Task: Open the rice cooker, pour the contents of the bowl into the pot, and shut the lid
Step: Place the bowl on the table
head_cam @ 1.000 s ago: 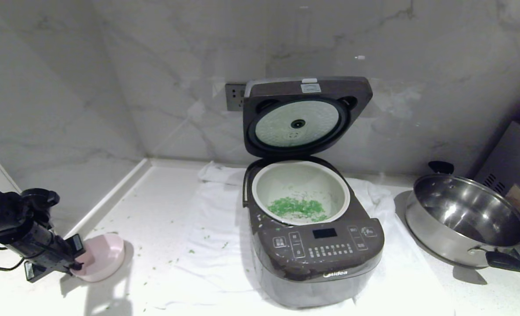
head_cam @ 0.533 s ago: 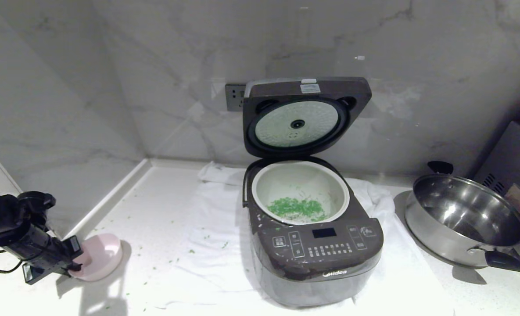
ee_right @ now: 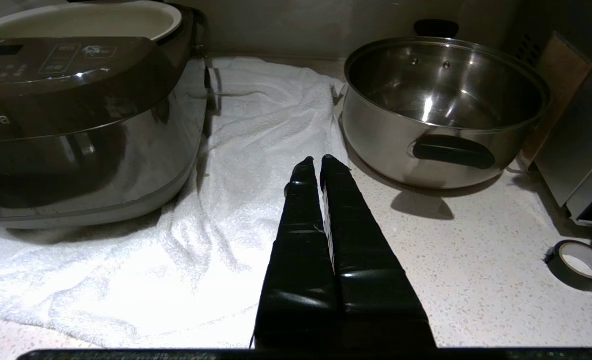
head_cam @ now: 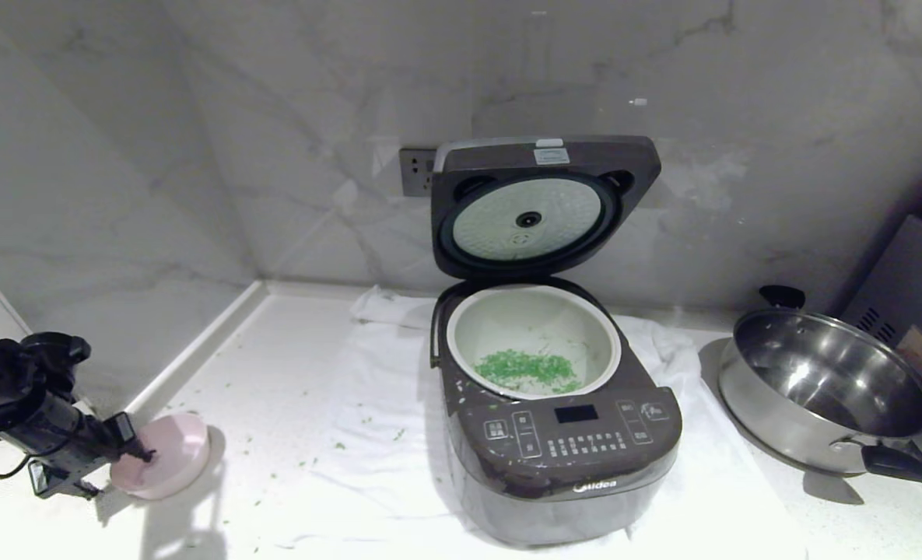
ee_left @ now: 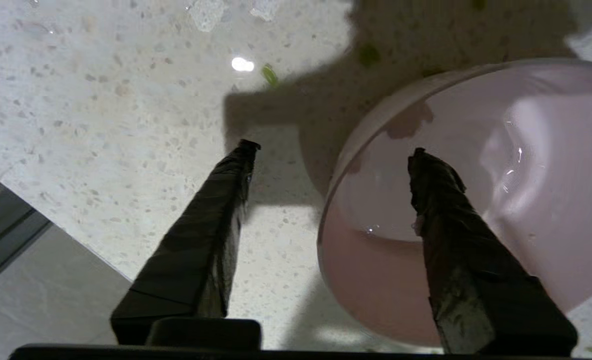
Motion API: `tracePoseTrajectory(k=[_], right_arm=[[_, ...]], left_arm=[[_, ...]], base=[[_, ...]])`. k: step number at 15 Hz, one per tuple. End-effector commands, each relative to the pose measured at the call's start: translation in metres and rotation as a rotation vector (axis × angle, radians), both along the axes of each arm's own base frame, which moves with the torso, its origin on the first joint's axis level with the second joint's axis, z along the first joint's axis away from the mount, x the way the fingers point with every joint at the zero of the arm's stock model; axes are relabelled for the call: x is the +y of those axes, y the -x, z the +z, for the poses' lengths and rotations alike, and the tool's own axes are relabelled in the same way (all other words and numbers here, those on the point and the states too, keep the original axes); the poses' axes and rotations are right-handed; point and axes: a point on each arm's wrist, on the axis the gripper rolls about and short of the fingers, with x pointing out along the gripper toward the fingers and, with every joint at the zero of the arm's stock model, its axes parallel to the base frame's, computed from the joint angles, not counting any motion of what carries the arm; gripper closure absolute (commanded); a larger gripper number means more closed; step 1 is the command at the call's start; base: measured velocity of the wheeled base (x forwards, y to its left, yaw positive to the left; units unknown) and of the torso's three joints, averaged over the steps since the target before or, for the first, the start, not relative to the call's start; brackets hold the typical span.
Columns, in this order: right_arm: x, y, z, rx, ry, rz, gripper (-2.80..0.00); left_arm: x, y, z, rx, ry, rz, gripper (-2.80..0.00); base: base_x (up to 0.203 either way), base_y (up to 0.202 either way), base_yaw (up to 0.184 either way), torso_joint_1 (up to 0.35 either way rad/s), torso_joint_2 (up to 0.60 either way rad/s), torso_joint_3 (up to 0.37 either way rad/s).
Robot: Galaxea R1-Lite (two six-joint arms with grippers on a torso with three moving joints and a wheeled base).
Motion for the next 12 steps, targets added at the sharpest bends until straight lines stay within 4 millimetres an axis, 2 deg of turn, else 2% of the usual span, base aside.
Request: tracePoseTrajectory(k=[1, 4, 7, 9, 12], right_arm=[[0.0, 0.0, 0.0, 0.001, 0.001, 0.001, 0.0], [0.0, 0.0, 0.0, 0.0, 0.001, 0.001, 0.0], [0.0, 0.0, 0.0, 0.001, 0.001, 0.001, 0.0], [0.0, 0.0, 0.0, 0.0, 0.001, 0.001, 0.0], [0.0, 0.0, 0.0, 0.001, 0.001, 0.001, 0.0]], left_arm=[[-0.004, 0.003, 0.019, -0.046, -0.014, -0.005, -2.8], [-0.017, 0.009, 0.044, -0.083, -0.025, -0.037, -2.8], [-0.036, 0.025, 0.081, -0.148, 0.017, -0.118, -2.8], [-0.053, 0.036, 0.103, -0.183, 0.031, -0.188, -2.8], [-0.082, 0.056, 0.12, -0.27, 0.041, -0.299, -2.8]], base=[[0.0, 0.0, 0.0, 0.0, 0.0, 0.0], [0.0, 0.0, 0.0, 0.0, 0.0, 0.0], [0.0, 0.0, 0.0, 0.0, 0.0, 0.0], [0.0, 0.0, 0.0, 0.0, 0.0, 0.0], [0.0, 0.0, 0.0, 0.0, 0.0, 0.0]])
